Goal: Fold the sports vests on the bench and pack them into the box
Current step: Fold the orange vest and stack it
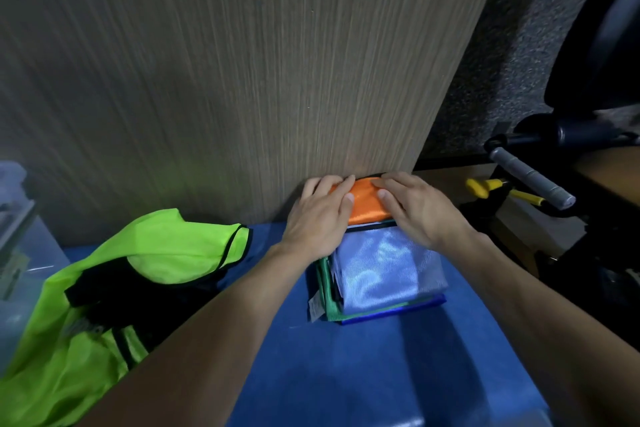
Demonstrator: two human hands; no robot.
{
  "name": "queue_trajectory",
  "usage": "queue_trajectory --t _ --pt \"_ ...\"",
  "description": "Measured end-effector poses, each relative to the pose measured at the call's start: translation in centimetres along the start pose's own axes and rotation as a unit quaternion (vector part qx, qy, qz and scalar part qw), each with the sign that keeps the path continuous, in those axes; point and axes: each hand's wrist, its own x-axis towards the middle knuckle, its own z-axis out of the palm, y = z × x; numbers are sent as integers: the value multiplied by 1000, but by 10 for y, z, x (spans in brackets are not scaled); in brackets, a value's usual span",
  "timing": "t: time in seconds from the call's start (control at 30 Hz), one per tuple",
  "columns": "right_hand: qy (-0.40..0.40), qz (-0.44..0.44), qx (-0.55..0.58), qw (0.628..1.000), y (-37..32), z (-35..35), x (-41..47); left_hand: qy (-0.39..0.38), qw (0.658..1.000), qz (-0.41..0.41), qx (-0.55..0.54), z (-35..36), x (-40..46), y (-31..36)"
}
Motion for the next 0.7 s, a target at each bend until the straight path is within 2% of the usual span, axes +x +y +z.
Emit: queue_trajectory --t 0.17,0.27,0.37,0.43,0.57,0.7 --pt "-15 43 71 996 -3 6 -2 -42 996 -19 -78 -3 -4 -11" --pt "-40 55 79 995 -7 1 1 -26 998 0 -63 -17 -4 -10" --pt "-42 47 19 998 -11 -4 -2 12 999 49 -4 -31 -14 -8" --pt "-31 47 -29 998 -16 -6 -5 31 997 61 -37 -39 -21 -9" --pt "-5 50 -67 996 -24 -7 -12 111 984 12 -141 -53 -29 -17" --pt "4 50 -82 995 -25 -8 -17 125 975 -71 -170 -55 -40 -20"
